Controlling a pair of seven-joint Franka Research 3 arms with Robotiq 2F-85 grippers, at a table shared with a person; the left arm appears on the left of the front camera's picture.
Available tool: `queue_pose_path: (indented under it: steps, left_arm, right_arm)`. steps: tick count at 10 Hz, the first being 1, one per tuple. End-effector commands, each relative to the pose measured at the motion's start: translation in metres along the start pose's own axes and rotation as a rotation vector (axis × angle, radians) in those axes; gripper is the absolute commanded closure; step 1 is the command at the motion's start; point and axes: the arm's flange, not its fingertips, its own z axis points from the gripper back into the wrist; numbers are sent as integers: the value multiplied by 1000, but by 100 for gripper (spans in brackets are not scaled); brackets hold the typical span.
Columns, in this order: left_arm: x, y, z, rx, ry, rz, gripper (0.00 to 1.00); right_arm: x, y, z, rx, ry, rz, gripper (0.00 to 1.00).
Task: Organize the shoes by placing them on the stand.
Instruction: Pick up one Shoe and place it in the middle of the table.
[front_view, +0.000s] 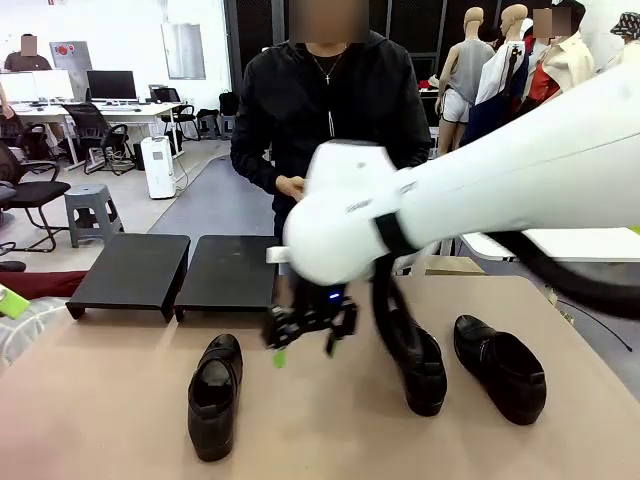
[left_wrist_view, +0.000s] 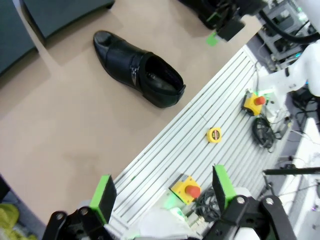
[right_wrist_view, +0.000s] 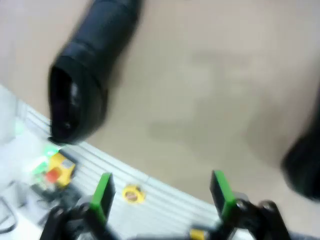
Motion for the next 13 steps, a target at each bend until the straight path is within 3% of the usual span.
queue_pose_path:
  steps: [1, 2, 4, 6, 7, 8, 9, 10, 13]
  left_arm:
    - [0, 0, 0, -23, -12, -16, 0]
    - [0, 0, 0, -23, -12, -16, 0]
    - [0, 0, 0, -23, -12, -16, 0]
    - [0, 0, 0, -23, -12, -16, 0]
    - [0, 0, 0, -23, -12, -16, 0]
    - [0, 0, 0, -23, -12, -16, 0]
    - [0, 0, 0, -23, -12, -16, 0]
    - [0, 0, 0, -23, -12, -16, 0]
    - [0, 0, 0, -23, -12, -16, 0]
  right_arm:
    - [-56, -95, 70, 47, -13, -185, 0]
    - [-78, -147, 104, 97, -18, -322, 0]
    - [-127, -254, 153, 250, -28, -468, 0]
    - [-189, -349, 169, 631, -162, -483, 0]
    - [-215, -374, 161, 734, -259, -487, 0]
    - [-233, -386, 150, 791, -356, -495, 0]
    - [-238, -378, 140, 745, -384, -426, 0]
    - [-237, -391, 172, 696, -282, -549, 0]
    - [-237, -391, 172, 696, -282, -549, 0]
